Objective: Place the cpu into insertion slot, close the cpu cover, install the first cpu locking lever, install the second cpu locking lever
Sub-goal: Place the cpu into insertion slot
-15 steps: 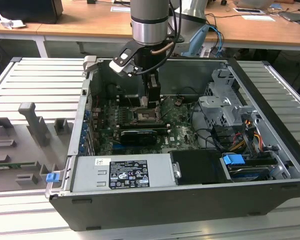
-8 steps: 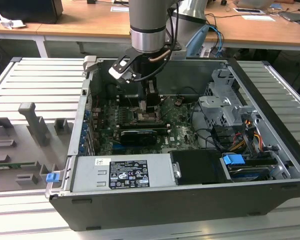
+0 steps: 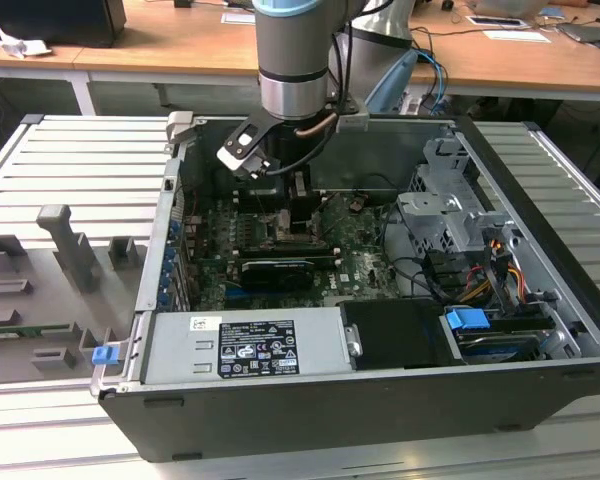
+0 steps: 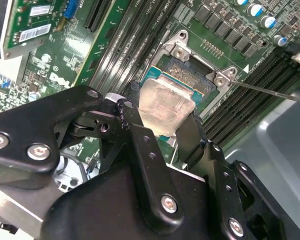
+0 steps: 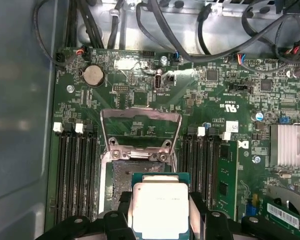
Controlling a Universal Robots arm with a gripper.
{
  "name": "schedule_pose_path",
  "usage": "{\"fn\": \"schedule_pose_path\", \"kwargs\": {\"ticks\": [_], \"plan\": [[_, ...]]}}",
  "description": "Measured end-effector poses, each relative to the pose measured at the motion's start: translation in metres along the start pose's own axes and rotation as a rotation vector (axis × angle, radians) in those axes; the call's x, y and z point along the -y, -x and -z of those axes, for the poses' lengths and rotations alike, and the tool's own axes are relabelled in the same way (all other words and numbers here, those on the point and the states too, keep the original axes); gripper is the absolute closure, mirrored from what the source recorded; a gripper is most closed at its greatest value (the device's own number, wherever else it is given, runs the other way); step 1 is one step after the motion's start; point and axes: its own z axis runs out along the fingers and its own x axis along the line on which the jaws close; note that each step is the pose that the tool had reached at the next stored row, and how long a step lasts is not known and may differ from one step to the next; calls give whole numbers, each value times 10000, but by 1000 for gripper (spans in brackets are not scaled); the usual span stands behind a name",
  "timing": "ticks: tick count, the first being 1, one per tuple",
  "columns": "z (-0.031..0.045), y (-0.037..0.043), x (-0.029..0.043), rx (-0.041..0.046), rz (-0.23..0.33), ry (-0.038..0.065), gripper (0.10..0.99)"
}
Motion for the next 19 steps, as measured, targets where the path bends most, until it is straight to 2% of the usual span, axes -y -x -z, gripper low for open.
{"fn": "schedule_pose_path", "kwargs": {"ticks": [8, 19], "plan": [[-160, -40, 24, 2, -75, -2, 553], [-265, -119, 29, 16, -371, -10, 553]]}}
